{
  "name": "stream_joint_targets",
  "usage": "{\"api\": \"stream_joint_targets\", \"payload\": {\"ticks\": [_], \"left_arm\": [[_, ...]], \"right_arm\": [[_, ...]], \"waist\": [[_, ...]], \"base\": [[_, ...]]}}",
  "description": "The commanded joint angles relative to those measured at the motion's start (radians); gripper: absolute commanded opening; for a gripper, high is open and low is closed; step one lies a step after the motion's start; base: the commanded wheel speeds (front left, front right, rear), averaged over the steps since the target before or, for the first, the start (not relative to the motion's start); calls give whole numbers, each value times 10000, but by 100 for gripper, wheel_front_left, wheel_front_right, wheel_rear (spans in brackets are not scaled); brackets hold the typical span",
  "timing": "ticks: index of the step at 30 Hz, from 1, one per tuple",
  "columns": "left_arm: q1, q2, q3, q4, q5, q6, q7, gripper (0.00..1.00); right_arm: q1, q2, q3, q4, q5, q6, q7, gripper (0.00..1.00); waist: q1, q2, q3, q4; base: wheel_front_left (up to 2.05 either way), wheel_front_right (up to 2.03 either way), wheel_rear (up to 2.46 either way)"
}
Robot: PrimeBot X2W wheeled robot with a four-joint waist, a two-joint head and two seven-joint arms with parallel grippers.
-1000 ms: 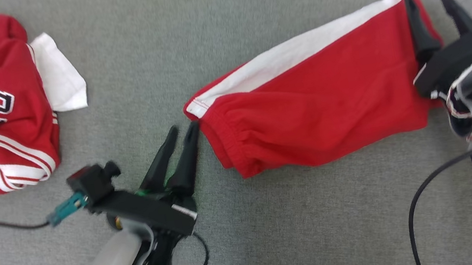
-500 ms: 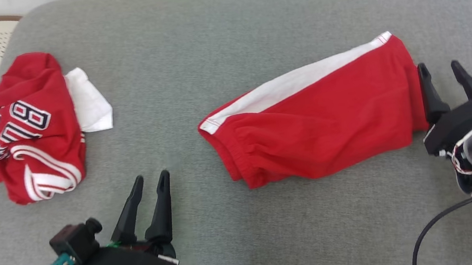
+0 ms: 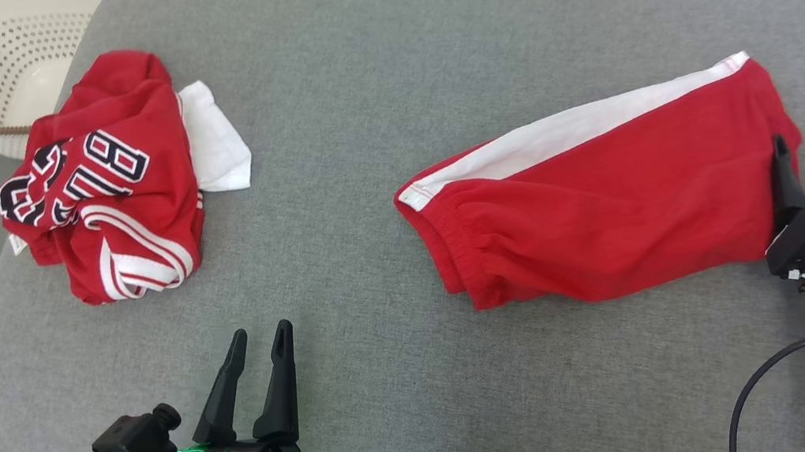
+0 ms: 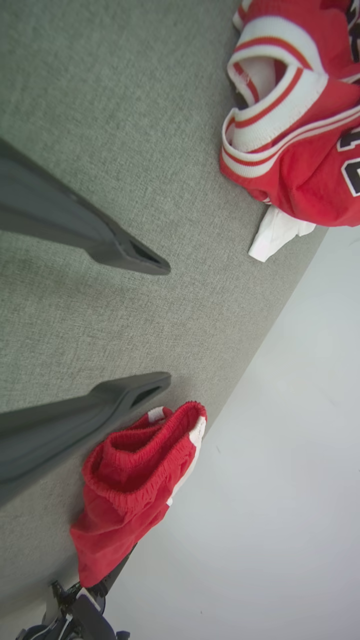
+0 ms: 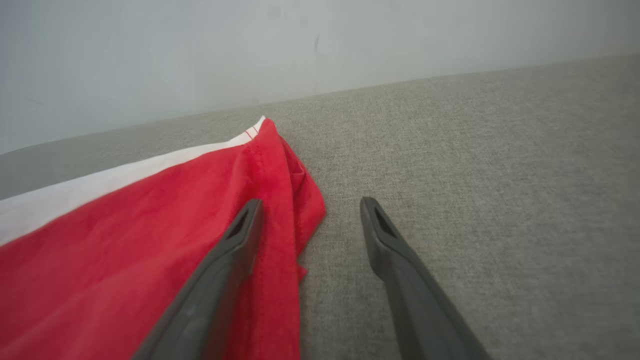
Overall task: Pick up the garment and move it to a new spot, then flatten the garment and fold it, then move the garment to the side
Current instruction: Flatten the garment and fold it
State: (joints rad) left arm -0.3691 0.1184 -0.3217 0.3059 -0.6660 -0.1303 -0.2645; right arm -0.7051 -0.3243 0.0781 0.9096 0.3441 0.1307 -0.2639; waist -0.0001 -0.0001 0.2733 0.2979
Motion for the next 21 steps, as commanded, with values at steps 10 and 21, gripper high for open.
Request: {"api": "stream_joint_targets", "payload": {"ticks": [10,21], "left_arm": [[201,-48,65,-250,339,5,0,100],[189,13,-77,-226,379,5,0,100]], "right_arm": [[-143,604,-242,746,364,7,23,100],[139,467,107,641,999,2,35,0]], "waist": [[1,1,418,283],[1,1,227,33]], "base": [[0,0,0],[0,0,0]]}}
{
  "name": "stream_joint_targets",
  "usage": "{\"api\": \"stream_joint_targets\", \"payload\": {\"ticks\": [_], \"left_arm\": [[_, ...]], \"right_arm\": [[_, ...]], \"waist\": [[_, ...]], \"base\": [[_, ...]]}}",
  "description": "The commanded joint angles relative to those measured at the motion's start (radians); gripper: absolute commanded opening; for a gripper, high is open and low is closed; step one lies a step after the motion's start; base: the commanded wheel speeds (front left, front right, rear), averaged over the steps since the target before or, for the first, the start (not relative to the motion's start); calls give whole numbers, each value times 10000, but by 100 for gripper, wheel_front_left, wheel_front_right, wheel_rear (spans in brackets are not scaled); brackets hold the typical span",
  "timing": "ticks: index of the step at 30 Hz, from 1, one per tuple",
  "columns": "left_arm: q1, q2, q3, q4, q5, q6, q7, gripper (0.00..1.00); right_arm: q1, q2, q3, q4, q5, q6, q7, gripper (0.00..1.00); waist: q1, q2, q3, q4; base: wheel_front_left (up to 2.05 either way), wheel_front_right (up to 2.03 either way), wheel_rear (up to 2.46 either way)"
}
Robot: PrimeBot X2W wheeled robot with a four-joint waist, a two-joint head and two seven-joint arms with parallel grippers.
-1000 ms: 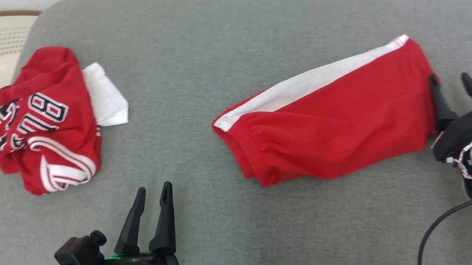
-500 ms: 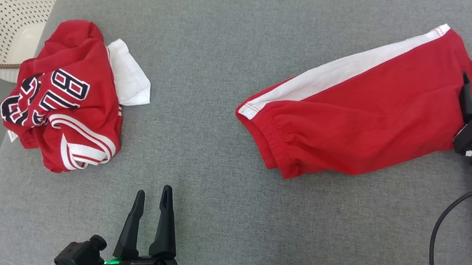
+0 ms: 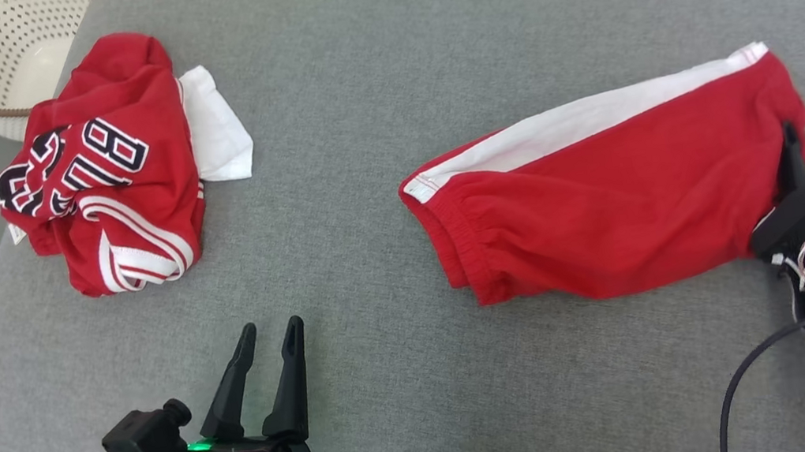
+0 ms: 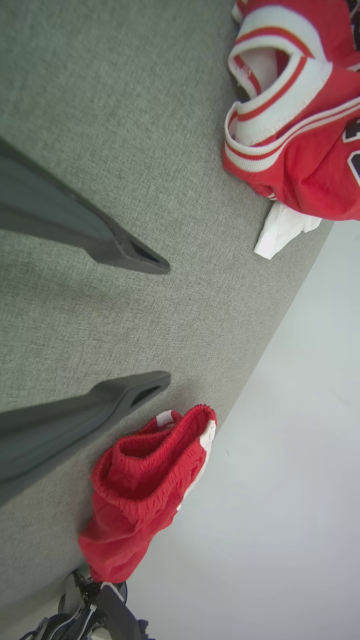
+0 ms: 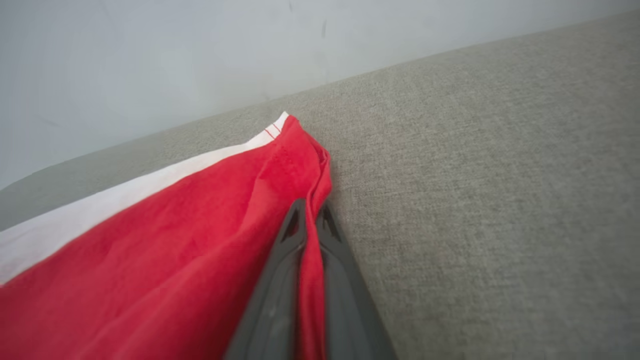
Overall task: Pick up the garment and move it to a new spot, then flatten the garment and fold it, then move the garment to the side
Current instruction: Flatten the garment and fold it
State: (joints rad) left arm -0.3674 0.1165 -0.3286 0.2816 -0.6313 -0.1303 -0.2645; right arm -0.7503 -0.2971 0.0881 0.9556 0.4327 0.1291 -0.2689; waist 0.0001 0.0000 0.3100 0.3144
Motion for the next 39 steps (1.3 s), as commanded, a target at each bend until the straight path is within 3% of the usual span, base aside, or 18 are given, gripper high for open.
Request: {"api": "stream_joint_targets", "payload": {"ticks": [1,18,26,39], "left_arm": [[192,29,-18,28,28,5,0,100],[766,219,-40,327,-86,5,0,100],[1147,181,46,404,-104,5,0,100],[1431,76,-16,430,-108,5,0,100]], "right_arm": [[666,181,-51,47,151,15,84,0],[3013,1137,-868,-2080,456,13,47,0],[4232,1433,-1191,-2533,425,13,47,0],[4462,1283,-1272,-2248,213,15,47,0]], "waist": [[-1,0,-204,-191],[-1,0,-1823,-2020],[-1,0,-2474,-2828],[-1,0,-2745,-2932]], "base": [[0,0,0],[0,0,0],[0,0,0],[0,0,0]]}}
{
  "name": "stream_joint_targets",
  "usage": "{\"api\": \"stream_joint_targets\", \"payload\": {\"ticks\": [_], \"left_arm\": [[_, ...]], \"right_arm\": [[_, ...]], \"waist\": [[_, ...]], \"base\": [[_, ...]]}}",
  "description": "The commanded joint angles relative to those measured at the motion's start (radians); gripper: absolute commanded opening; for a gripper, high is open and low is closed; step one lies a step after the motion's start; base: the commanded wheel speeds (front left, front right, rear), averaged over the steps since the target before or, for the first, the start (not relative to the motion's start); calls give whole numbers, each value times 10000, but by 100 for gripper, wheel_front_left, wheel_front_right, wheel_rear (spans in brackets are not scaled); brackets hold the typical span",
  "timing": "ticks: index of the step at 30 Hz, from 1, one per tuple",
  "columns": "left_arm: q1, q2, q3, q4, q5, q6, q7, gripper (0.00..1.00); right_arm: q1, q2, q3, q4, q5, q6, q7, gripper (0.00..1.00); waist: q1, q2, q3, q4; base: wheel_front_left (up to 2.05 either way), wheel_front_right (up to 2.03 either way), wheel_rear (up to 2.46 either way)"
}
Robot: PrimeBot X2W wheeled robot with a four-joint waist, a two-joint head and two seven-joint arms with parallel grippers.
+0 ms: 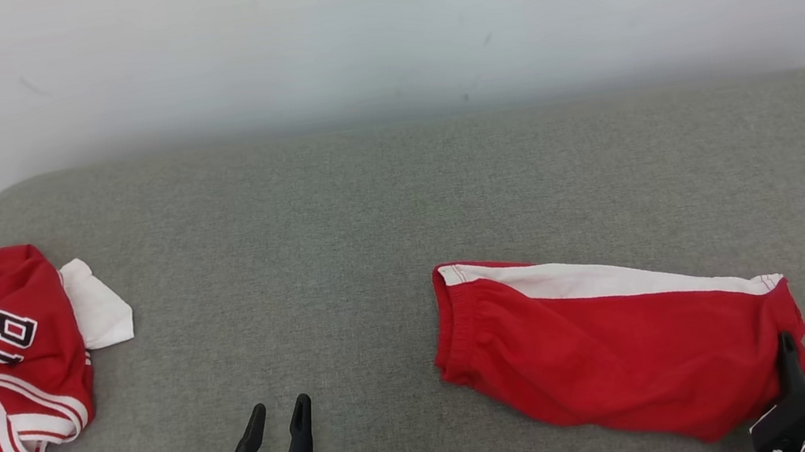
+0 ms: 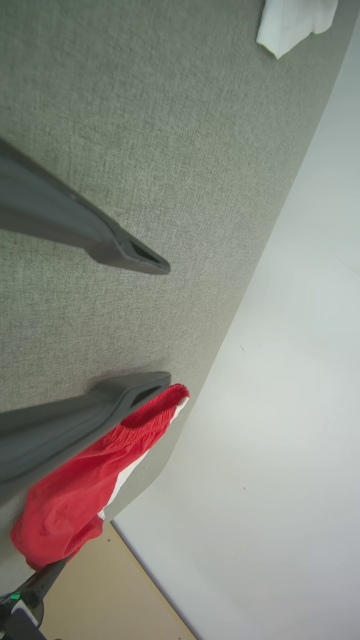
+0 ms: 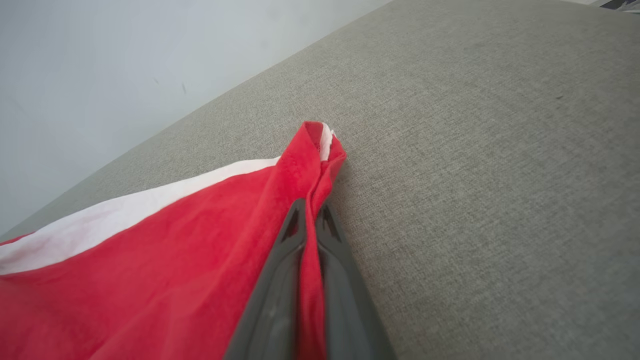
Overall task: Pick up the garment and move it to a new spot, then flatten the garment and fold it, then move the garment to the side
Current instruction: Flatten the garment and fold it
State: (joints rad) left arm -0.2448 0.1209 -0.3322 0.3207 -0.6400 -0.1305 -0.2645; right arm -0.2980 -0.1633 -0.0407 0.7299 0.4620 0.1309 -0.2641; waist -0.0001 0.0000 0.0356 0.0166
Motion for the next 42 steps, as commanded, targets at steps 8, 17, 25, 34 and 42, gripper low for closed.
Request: {"api": "stream_joint_targets", "payload": {"ticks": [8,17,25,34,42], "left_arm": [[276,-25,-12,40,-58,6,0,100],[461,-118,-6,52,-64,5,0,100],[392,-123,-201,66,19,5,0,100],[128,49,-378,67,81,6,0,100],[-66,87,-381,-3,102,5,0,100]], "right_arm": [[-283,-244,-511,637,-330,-3,-1,100],[21,-323,-931,72,-1108,-3,-1,100],[-272,-483,-770,732,-1391,-3,-1,100],[-946,-636,-1242,1917,-1572,-3,-1,100],[-1098,-246,-1466,2873,-1384,5,69,70]], "waist": [[1,0,2,310],[1,0,-159,376],[1,0,-173,465],[1,0,309,765],[1,0,606,1024]], "base": [[0,0,0],[0,0,0],[0,0,0],[0,0,0],[0,0,0]]}}
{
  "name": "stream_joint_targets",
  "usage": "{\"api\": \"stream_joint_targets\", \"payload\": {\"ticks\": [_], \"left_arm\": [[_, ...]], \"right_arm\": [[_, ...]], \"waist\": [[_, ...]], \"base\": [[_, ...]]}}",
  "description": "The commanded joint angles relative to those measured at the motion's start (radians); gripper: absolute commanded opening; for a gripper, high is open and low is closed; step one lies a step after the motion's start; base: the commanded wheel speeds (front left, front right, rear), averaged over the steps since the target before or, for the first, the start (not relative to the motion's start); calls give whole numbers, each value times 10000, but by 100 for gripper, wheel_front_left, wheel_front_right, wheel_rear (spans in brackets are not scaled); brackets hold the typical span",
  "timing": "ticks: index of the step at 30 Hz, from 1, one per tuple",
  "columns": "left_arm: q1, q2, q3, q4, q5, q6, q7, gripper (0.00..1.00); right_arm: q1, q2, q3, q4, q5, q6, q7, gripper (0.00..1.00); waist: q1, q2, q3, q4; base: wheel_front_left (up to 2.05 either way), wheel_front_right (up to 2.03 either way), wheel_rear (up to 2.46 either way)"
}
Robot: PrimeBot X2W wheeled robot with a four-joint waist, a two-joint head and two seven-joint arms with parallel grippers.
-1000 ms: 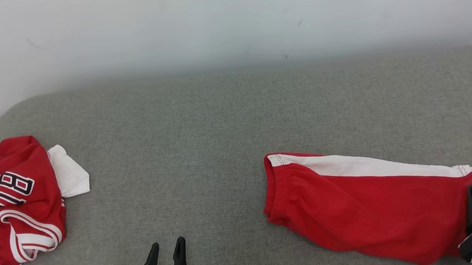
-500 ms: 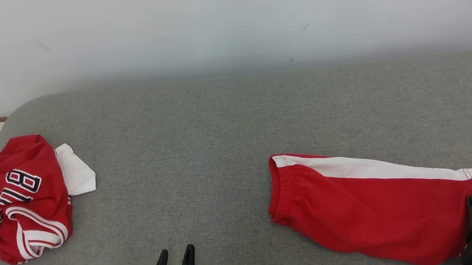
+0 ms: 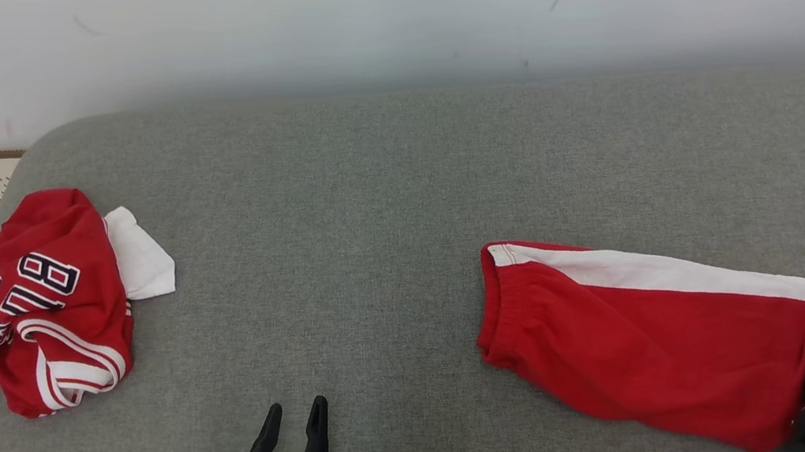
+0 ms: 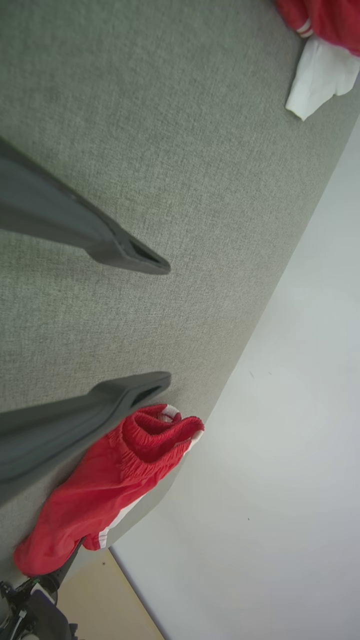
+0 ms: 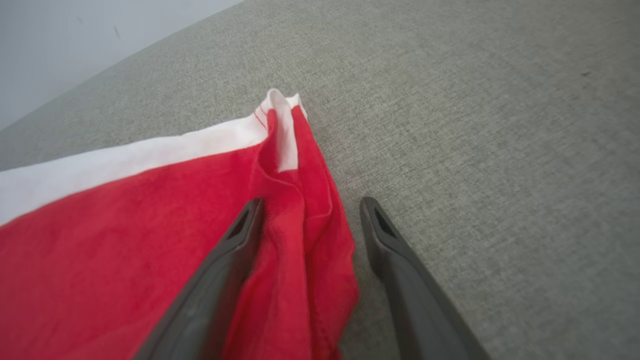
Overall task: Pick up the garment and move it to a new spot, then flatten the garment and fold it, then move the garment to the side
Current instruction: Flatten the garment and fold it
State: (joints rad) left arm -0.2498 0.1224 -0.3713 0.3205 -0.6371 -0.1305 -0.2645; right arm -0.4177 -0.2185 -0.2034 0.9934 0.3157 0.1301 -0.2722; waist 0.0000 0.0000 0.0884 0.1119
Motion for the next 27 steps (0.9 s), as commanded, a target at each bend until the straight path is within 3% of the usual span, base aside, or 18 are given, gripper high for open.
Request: {"api": "stream_joint_targets", "payload": {"ticks": [1,2,9,16,27], "left_arm": [[-13,77,29,-23,79,5,0,100],[-5,82,48,-34,72,5,0,100],[95,-14,102,-48,-20,5,0,100],[196,-131,136,-13,-49,5,0,100],[268,-278,34,41,-154,5,0,100]], "right_arm": [[72,369,240,249,164,28,155,34],[40,392,307,158,194,36,157,0],[270,20,817,-1239,389,22,80,0],[385,-207,2259,-2859,467,20,80,0],[215,-500,6230,-4775,1769,17,79,0]], "waist": [[0,0,95,80],[0,0,107,84],[0,0,43,-6],[0,0,-59,-104],[0,0,-246,70]], "base": [[0,0,0],[0,0,0],[0,0,0],[0,0,0],[0,0,0]]}}
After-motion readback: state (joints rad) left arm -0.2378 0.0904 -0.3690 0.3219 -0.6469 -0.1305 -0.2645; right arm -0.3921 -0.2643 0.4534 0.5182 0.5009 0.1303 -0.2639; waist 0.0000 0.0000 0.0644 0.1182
